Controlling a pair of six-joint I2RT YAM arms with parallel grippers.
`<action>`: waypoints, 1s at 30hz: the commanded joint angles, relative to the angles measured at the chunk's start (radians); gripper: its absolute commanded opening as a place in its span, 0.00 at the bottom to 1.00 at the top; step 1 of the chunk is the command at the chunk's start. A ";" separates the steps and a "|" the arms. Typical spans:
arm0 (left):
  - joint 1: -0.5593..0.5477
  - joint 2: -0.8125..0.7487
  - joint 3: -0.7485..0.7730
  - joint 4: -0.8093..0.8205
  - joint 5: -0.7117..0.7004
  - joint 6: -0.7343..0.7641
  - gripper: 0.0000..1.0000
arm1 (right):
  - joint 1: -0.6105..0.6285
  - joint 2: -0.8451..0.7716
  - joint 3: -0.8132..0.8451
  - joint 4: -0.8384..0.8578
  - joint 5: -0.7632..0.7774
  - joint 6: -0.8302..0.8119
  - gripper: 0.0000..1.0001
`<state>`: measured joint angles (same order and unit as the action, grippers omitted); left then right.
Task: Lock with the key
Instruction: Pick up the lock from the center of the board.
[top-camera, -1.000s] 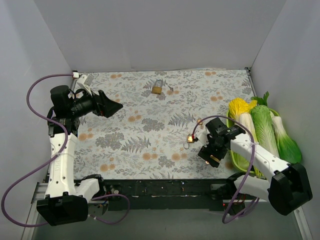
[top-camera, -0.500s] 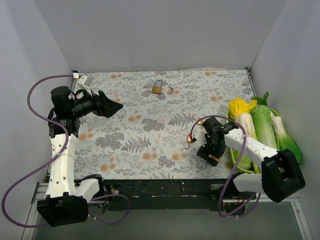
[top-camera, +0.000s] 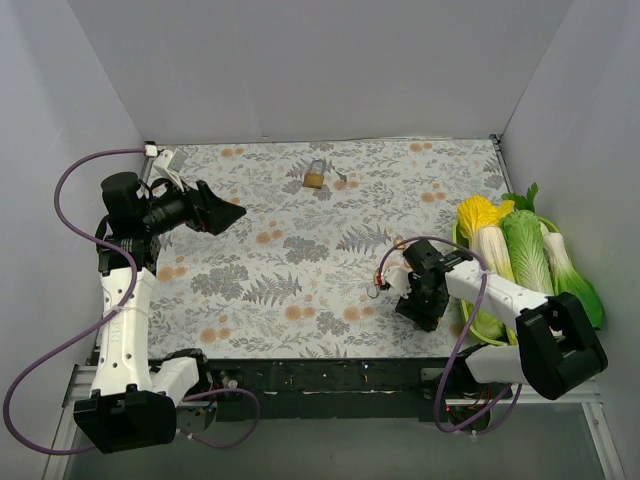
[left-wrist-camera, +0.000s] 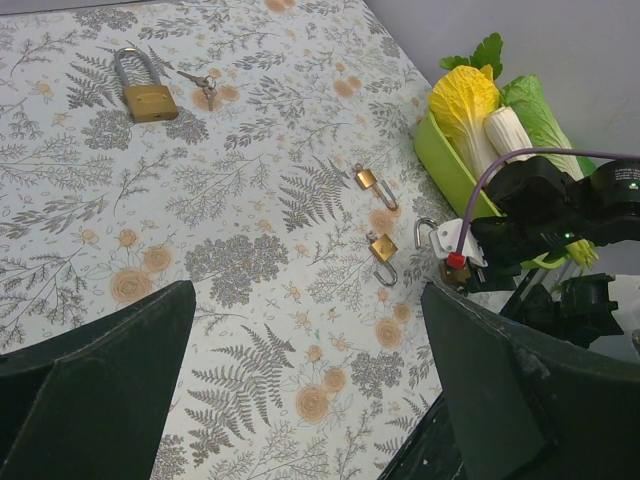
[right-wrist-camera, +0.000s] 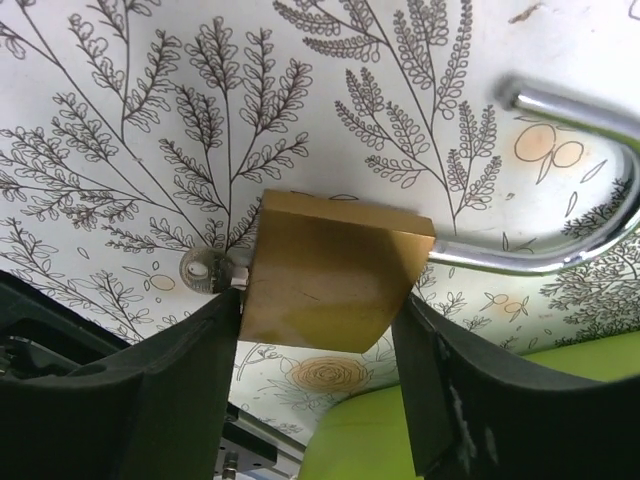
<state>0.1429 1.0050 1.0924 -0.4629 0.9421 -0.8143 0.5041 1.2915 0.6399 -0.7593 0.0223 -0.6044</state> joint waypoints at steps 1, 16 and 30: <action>0.006 -0.003 0.006 0.012 0.000 0.015 0.98 | -0.006 -0.001 -0.016 0.054 -0.005 -0.038 0.55; 0.006 0.083 0.052 -0.079 0.231 0.078 0.98 | 0.043 -0.192 0.314 -0.221 -0.353 -0.284 0.01; -0.120 0.031 -0.103 -0.088 0.455 0.570 0.98 | 0.431 -0.028 0.731 -0.256 -0.677 -0.603 0.01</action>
<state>0.1017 1.0927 1.0115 -0.5323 1.3350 -0.4805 0.8543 1.2190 1.2396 -0.9974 -0.5014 -1.0412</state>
